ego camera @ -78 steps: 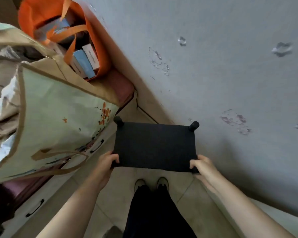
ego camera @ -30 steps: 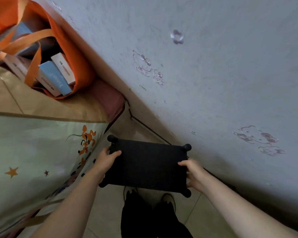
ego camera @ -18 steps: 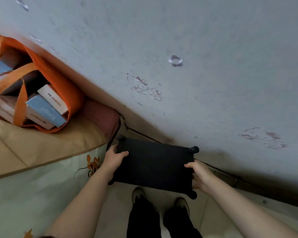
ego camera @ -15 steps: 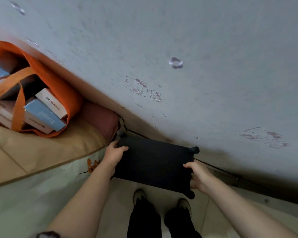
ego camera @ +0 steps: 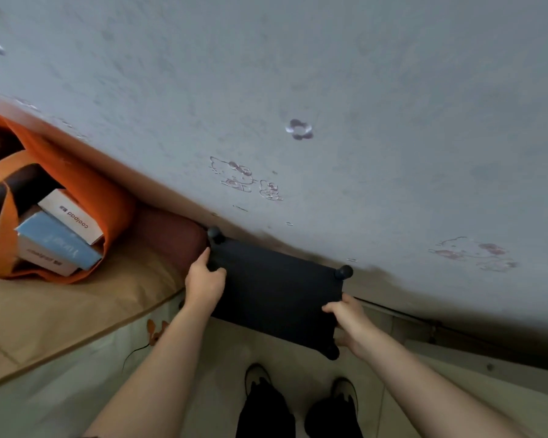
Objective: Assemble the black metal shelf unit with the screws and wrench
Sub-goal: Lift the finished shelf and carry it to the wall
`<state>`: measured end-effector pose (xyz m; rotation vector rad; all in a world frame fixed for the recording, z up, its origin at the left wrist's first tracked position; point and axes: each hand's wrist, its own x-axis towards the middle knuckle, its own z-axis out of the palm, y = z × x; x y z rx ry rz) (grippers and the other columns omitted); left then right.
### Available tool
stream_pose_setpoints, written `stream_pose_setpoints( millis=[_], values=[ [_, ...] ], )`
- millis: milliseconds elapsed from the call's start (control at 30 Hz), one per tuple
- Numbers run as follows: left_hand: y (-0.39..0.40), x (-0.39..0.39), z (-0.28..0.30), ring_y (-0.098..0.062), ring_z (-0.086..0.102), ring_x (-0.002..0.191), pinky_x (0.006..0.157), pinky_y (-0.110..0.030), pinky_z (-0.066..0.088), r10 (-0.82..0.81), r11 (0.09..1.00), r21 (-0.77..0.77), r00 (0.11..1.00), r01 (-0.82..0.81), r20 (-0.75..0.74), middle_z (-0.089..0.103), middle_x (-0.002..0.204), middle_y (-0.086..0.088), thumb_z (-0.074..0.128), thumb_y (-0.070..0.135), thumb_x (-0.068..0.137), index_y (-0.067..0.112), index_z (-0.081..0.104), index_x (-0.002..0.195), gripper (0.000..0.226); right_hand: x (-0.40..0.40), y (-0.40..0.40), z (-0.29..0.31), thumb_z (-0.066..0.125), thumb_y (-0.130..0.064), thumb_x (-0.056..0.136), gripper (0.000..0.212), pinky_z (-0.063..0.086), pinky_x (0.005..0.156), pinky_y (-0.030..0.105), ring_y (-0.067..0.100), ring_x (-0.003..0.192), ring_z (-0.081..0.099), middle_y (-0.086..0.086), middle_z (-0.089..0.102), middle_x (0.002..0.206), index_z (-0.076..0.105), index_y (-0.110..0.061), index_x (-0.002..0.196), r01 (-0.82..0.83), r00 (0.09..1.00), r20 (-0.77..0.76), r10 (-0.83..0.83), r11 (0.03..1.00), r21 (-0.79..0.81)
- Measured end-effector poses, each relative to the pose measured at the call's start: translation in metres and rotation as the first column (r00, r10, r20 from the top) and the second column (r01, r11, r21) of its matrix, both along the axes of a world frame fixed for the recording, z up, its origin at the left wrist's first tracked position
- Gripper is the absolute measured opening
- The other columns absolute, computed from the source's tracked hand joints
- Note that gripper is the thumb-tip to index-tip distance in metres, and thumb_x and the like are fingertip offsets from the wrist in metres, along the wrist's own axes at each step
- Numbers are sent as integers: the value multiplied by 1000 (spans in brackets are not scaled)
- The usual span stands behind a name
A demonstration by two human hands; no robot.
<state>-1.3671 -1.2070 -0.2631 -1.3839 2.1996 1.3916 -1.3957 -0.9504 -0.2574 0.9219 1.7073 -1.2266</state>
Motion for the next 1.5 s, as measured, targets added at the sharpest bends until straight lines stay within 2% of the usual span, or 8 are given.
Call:
stream_pose_setpoints(
  millis=[167, 367, 567, 633, 733, 967, 1233, 1500],
  values=[
    [53, 43, 14, -25, 53, 122, 104, -36, 44, 154, 970, -151, 960, -193, -234, 52, 133, -6, 58, -6, 92, 8, 60, 129, 39, 4, 5, 1, 53, -4, 93, 41, 55, 85, 49, 24, 100, 59, 3, 60, 114, 47, -20, 130, -39, 999, -23, 38, 999, -22],
    [109, 71, 5, -32, 52, 110, 95, -41, 42, 520, 852, -50, 853, -522, -42, 50, 122, -14, 68, 1, 88, 5, 54, 117, 32, -16, 24, -3, 55, -25, 99, 69, 49, 92, 47, 31, 131, 47, 9, 38, 152, 13, -20, 155, -156, 963, -206, 171, 984, 86],
    [161, 59, -17, -36, 51, 121, 94, -51, 50, 765, 534, 315, 607, -785, 214, 47, 137, -14, 71, 34, 92, 12, 18, 153, 83, -61, 28, -2, 51, -51, 97, 38, 53, 75, 52, 40, 123, 51, 10, 48, 138, 51, -21, 121, -112, 993, -56, 106, 988, -107],
    [177, 50, -27, -35, 57, 115, 83, -53, 54, 795, 452, 399, 563, -798, 226, 53, 128, -8, 71, 41, 91, 18, 26, 151, 78, -69, 28, -4, 49, -52, 97, 23, 51, 69, 51, 44, 120, 52, 11, 51, 129, 53, -29, 95, -131, 991, -16, 130, 981, -142],
    [199, 39, -43, -40, 59, 119, 94, -65, 50, 844, 373, 436, 495, -819, 207, 58, 136, -14, 68, 43, 92, 14, 43, 142, 63, -78, 29, -14, 47, -52, 98, 25, 50, 71, 54, 47, 124, 50, 11, 48, 140, 49, -30, 110, -167, 986, -11, 168, 974, -152],
    [222, 30, -49, -44, 58, 113, 73, -59, 57, 862, 384, 376, 473, -843, 181, 50, 133, -8, 59, 53, 94, 22, 26, 149, 71, -81, 22, -35, 57, -48, 93, 61, 55, 59, 48, 45, 118, 56, 8, 50, 140, 36, -24, 146, -204, 976, 28, 214, 959, -199],
    [226, 34, -50, -42, 60, 106, 56, -46, 57, 812, 482, 384, 566, -787, 140, 50, 134, -9, 50, 53, 99, 33, 25, 144, 55, -78, 25, -45, 46, -17, 93, 11, 57, 59, 55, 40, 96, 64, 15, 59, 111, 50, -12, 101, -196, 980, -57, 188, 960, -201],
    [205, 41, -52, -34, 60, 94, 54, -45, 57, 801, 528, 386, 595, -756, 69, 52, 126, -4, 52, 50, 99, 31, 31, 135, 45, -73, 14, -41, 49, -12, 92, 7, 56, 54, 54, 37, 87, 62, 15, 57, 100, 48, -8, 97, -177, 983, -76, 165, 963, -201]
  ],
)
